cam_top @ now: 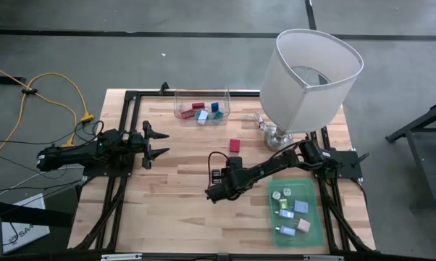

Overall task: Pick & Place Office items
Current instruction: Put the red charger adapter into the green bin

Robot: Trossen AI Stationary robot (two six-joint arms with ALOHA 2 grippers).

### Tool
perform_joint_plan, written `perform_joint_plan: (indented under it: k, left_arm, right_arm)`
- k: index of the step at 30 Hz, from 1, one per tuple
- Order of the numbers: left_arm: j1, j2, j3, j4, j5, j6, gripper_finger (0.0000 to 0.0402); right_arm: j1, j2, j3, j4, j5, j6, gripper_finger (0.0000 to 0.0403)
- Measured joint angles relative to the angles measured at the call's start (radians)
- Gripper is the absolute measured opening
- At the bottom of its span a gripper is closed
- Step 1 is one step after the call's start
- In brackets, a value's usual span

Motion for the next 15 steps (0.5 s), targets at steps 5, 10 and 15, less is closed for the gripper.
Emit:
perform_joint_plan:
  k: [5,10,15]
  left_arm:
    - [0.0,0.0,0.0,0.0,0.0,0.0,0.0237]
    - [0.0,0.0,0.0,0.0,0.0,0.0,0.0237]
    - [0.0,0.0,0.0,0.0,0.0,0.0,0.0237]
  right_arm:
    - [0.0,0.0,0.0,0.0,0.003,-0.001,0.017]
    - [0.001,0.0,0.0,0.025,0.0,-0.001,0.017]
    - [0.001,0.0,0.0,0.053,-0.002,-0.034,0.017]
